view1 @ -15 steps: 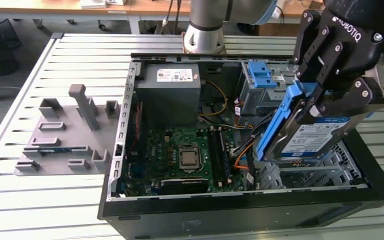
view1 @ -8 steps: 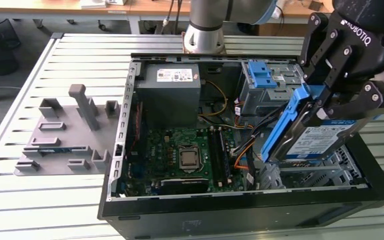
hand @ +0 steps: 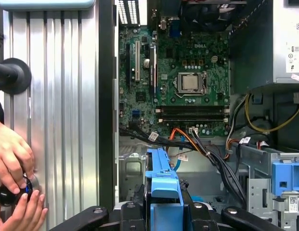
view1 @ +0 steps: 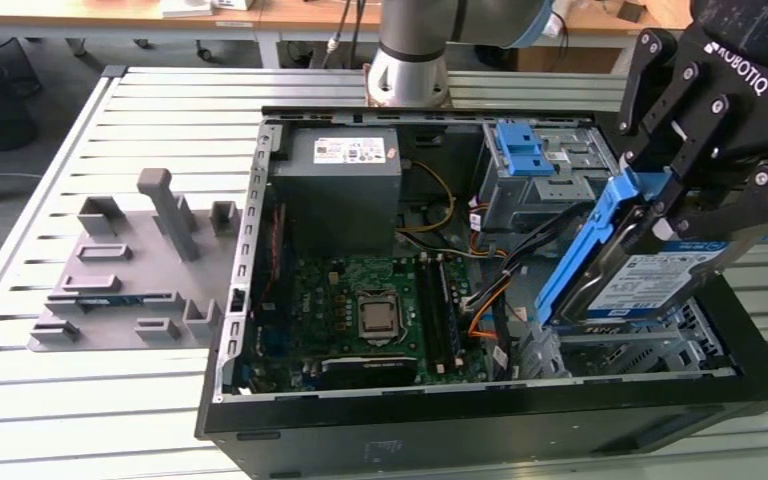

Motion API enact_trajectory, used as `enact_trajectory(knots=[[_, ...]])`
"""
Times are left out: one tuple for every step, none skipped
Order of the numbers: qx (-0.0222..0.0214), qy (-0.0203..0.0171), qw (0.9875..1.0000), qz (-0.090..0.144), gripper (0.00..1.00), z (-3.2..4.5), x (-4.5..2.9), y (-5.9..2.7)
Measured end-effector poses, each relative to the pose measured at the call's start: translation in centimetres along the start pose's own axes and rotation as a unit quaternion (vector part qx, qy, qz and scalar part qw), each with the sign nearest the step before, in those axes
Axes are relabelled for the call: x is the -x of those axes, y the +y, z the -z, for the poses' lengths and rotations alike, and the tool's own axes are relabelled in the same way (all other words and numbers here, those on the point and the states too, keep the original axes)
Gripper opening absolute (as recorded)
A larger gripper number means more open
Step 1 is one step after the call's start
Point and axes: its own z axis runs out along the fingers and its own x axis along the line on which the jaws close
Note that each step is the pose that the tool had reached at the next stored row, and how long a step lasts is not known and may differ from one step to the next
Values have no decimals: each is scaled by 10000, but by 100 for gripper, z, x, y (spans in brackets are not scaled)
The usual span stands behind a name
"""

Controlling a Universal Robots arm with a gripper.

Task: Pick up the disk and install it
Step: 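Insert the disk into the insertion slot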

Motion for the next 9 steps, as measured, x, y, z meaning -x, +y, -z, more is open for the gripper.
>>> enact_trajectory(knots=[[0, 0, 10000, 0, 36, -2, 0, -12], [0, 0, 10000, 0, 36, -5, 1, -21], [0, 0, 10000, 0, 36, -9, 1, -27], [0, 0, 10000, 0, 36, -15, 1, -31], [0, 0, 10000, 0, 36, -22, 1, -36], [0, 0, 10000, 0, 36, -27, 1, -42], [0, 0, 10000, 0, 36, -33, 1, -50], [0, 0, 10000, 0, 36, -37, 1, -57], [0, 0, 10000, 0, 36, -41, 2, -64]])
